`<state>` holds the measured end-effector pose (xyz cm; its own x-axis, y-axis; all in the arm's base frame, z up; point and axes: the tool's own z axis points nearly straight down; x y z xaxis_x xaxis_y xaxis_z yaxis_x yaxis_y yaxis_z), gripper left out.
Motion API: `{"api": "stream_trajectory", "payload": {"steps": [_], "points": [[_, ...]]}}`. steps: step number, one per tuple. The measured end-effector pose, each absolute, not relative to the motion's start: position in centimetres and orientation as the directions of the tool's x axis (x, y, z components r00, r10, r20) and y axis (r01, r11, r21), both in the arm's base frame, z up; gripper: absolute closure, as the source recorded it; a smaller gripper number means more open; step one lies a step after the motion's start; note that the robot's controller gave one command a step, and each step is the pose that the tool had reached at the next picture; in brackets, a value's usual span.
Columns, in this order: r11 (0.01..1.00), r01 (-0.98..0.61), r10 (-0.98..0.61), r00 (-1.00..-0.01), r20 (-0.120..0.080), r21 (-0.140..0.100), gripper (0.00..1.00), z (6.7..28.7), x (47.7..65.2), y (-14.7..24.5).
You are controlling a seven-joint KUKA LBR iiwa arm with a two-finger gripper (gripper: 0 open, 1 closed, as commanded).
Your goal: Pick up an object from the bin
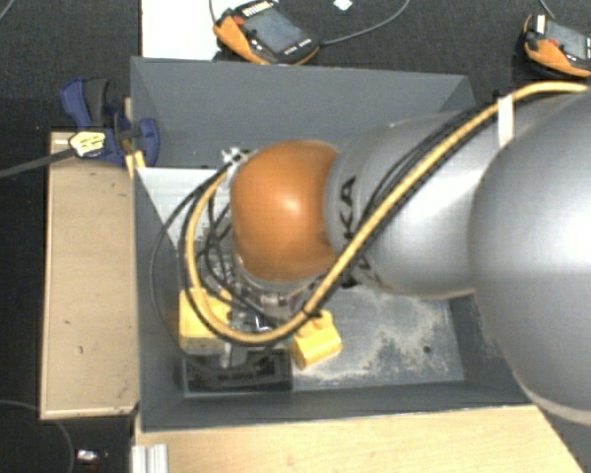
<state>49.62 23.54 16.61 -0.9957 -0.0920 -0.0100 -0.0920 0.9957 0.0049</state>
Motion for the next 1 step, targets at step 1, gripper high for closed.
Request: {"api": "stream_trajectory", "payload": {"steps": [1], "points": [[0.962, -0.272, -0.272, -0.962, -0.004, 0.001, 0.00, 15.21, 49.37, 23.33]]}}
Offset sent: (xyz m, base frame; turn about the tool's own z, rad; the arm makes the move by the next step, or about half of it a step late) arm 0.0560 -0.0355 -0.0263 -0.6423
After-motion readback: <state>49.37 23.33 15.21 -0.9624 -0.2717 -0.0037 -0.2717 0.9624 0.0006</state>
